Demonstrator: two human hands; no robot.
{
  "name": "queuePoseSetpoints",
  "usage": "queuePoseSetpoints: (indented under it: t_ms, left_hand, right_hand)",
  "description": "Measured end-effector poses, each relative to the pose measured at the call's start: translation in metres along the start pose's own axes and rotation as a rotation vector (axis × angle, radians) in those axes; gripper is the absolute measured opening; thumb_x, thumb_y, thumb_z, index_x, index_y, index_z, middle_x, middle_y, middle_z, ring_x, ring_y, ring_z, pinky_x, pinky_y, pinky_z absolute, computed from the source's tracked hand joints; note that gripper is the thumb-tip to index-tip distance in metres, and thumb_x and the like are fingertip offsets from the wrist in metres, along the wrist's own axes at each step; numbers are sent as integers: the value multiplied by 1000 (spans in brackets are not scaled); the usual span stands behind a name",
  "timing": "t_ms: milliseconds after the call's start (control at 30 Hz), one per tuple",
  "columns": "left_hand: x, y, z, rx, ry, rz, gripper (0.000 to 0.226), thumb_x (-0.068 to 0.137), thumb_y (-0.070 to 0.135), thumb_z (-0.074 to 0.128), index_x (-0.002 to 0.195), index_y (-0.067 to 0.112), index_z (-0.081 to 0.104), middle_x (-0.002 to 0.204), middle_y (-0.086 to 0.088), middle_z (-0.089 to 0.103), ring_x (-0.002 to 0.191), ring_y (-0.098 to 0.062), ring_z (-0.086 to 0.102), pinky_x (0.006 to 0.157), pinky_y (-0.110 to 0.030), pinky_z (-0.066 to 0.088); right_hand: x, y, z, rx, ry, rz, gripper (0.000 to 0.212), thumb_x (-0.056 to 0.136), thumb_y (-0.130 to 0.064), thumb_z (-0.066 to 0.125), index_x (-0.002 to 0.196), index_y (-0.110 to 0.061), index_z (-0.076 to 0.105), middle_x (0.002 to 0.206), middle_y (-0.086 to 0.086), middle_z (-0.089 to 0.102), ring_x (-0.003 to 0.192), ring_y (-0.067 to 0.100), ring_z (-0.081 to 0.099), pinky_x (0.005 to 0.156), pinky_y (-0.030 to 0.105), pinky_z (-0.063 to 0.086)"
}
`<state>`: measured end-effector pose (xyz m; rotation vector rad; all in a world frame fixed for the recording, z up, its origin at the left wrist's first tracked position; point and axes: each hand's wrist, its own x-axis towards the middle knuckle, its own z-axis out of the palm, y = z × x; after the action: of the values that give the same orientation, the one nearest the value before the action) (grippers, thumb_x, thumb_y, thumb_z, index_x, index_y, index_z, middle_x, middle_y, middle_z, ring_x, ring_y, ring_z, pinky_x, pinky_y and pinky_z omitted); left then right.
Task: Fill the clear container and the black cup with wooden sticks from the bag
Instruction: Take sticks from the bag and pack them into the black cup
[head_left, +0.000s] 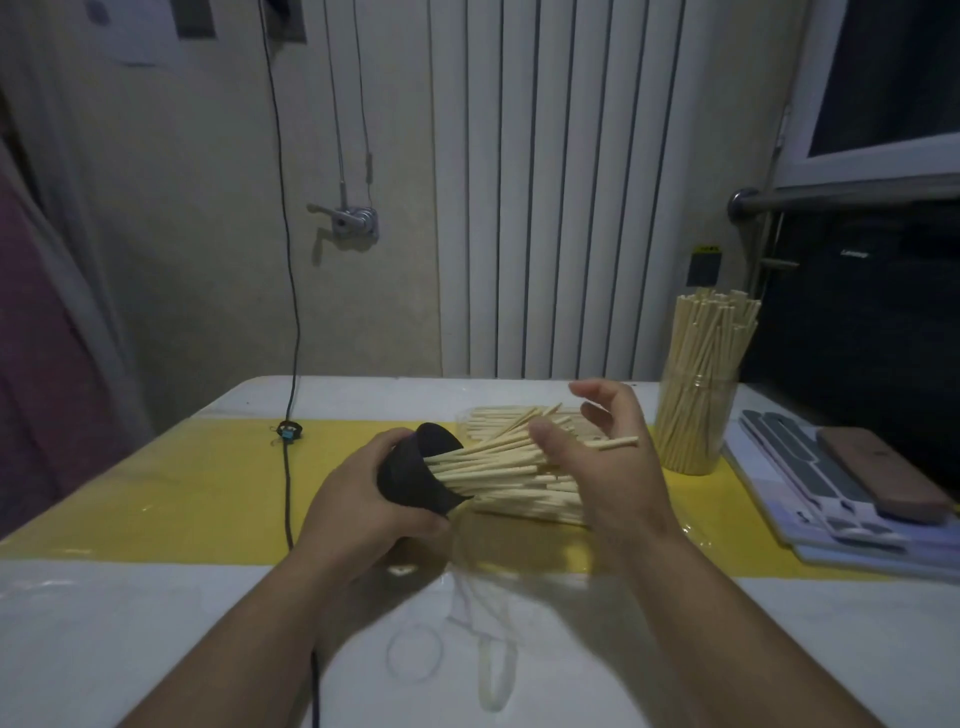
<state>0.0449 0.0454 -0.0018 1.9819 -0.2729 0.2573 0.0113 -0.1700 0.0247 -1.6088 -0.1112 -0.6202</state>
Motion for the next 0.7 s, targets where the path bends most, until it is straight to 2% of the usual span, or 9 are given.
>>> queuePoseSetpoints:
  t_ms: [67,133,233,333,400,500,567,633,700]
  left_hand:
    - [0,-1,0,-10,8,-9,76,37,28,84,101,59,58,96,26,69,87,1,65,80,-39,56]
    - [1,-1,0,-18,8,-10,76,37,29,84,103,57,59,97,24,70,89,-1,66,81,-40,56]
    - [0,0,0,-22,2,-1,75,37,27,83,99,61,57,95,28,68,84,5,64,77,-35,54]
    - [0,0,0,-16,-1,-8,76,37,28,83,100,62,56,95,29,68,86,4,64,77,-34,54]
    - [0,0,-1,-16,2,-16,76,37,28,83,100,62,56,95,30,67,86,3,64,77,-34,54]
    - [-1,1,-1,-17,3,-22,74,38,29,82,98,62,57,94,32,67,83,9,61,73,-31,51]
    - [-2,1,-1,-9,2,-28,73,39,29,83,99,61,57,94,32,66,83,11,61,72,-30,49]
    - [-3,2,-1,-2,6,-31,73,39,30,83,96,66,55,94,36,65,84,12,60,72,-29,49]
    - [-3,3,-1,-2,8,-29,74,40,31,83,95,70,53,95,38,64,85,11,61,73,-29,50]
  right_hand:
    - [-1,-2,0,119,58,-17,28,82,-46,64,102,-27,62,110,-8,62,108,1,55,87,18,43]
    - [-1,-3,1,143,111,-26,25,88,-38,46,95,-21,64,100,-9,64,96,0,57,79,12,42]
    - [1,-2,3,-36,101,-37,11,97,-27,57,88,-26,63,102,-4,63,94,2,57,80,22,44]
    - [0,3,4,-143,30,-37,13,86,-42,71,90,-32,64,110,-8,60,103,-2,54,86,21,45]
    - [-1,2,5,-90,43,-64,23,89,-56,61,95,-34,64,114,-10,58,107,-2,54,91,20,45]
    - [-1,-3,3,-60,68,-100,33,90,-46,38,107,-35,64,128,-12,54,121,-6,45,91,-1,31]
    - [-1,-1,3,-146,-38,-82,35,86,-46,41,113,-39,62,136,-18,47,125,-9,40,89,-2,29]
    - [-2,3,4,-250,-155,-68,35,79,-49,51,112,-42,64,137,-22,43,117,-17,40,89,4,31]
    - [-2,5,4,-267,-181,-67,34,77,-50,55,108,-42,67,137,-22,44,113,-23,39,92,8,35]
